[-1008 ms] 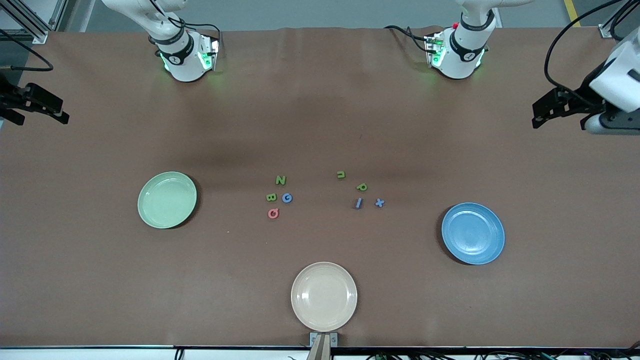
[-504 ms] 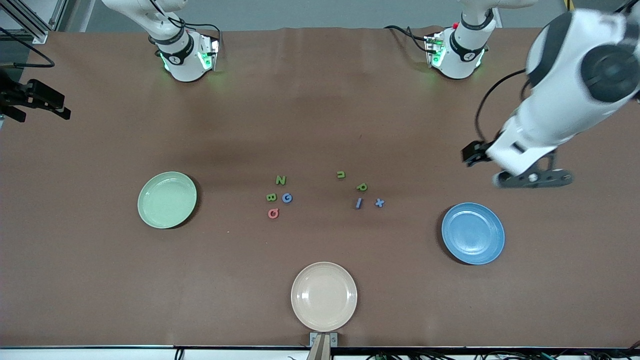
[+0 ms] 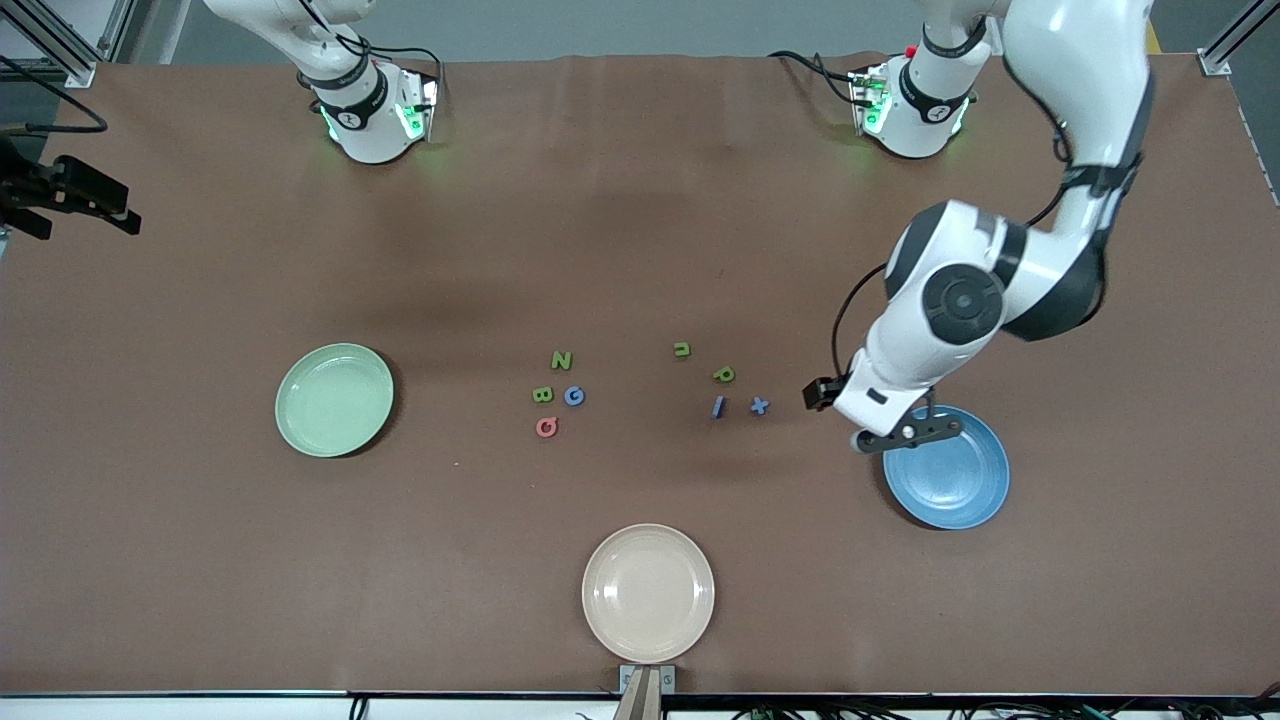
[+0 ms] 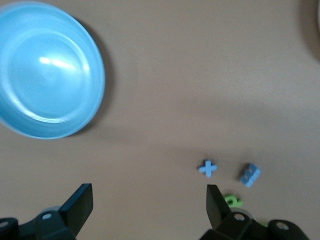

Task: Sort upper and lower case letters into plates
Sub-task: 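Reach the left gripper to the x while the right gripper reaches the Q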

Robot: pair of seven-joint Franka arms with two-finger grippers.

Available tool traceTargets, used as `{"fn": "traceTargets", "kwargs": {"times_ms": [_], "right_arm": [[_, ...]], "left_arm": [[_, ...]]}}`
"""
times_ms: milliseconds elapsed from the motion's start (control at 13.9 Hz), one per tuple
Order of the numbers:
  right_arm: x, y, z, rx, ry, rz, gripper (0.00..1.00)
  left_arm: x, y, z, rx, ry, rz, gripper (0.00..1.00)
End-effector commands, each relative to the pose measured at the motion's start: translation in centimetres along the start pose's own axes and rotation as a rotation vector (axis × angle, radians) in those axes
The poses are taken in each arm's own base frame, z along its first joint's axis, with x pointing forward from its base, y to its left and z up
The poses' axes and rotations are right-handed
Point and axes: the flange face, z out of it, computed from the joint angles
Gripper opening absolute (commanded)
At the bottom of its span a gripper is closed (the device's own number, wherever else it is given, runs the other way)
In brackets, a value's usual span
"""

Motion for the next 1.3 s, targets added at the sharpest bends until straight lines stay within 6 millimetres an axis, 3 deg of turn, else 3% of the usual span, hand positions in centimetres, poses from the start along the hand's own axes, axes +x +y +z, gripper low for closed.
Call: {"fn": "traceTargets", "kwargs": {"times_ms": [0,144,432,504,648,864,936,1224], "right_arm": [[3.3,1.0,3.8,-0.014,-0.028,0.0,1.0],[6.3,1.0,7.3,-0.019,-0.047,-0.003,1.0],[9.1,-1.6,11.5,0.058,-0.044,0.096,1.0],[9.8,-3.2,13.0,0.065,-0.049,0.159,1.0],[11.4,-8.4,16.0,0.051,-0.045,0.276,1.0],[12.4,-14.4,19.0,0.038,-0.036,0.384,1.0],[12.8,-17.3,20.5,0.036,-0.022,0.427,1.0],[14.0,-25.6,28.1,0.033,0.01,0.529,1.0]], "left_arm": [[-2.4,2.5,4.2,-0.043,-0.001,-0.131,1.0],[-5.0,5.6,6.7,-0.029,-0.021,-0.21,1.0],[-6.5,7.3,10.6,-0.022,-0.043,-0.297,0.86],[-6.5,7.5,11.2,-0.027,-0.04,-0.314,0.84],[-6.5,7.6,11.7,-0.026,-0.034,-0.319,0.83],[-6.3,7.5,13.3,-0.003,-0.005,-0.281,0.83],[-6.1,7.6,13.5,-0.004,-0.001,-0.28,0.83],[-5.6,7.6,14.8,-0.016,0.005,-0.282,0.78]]}}
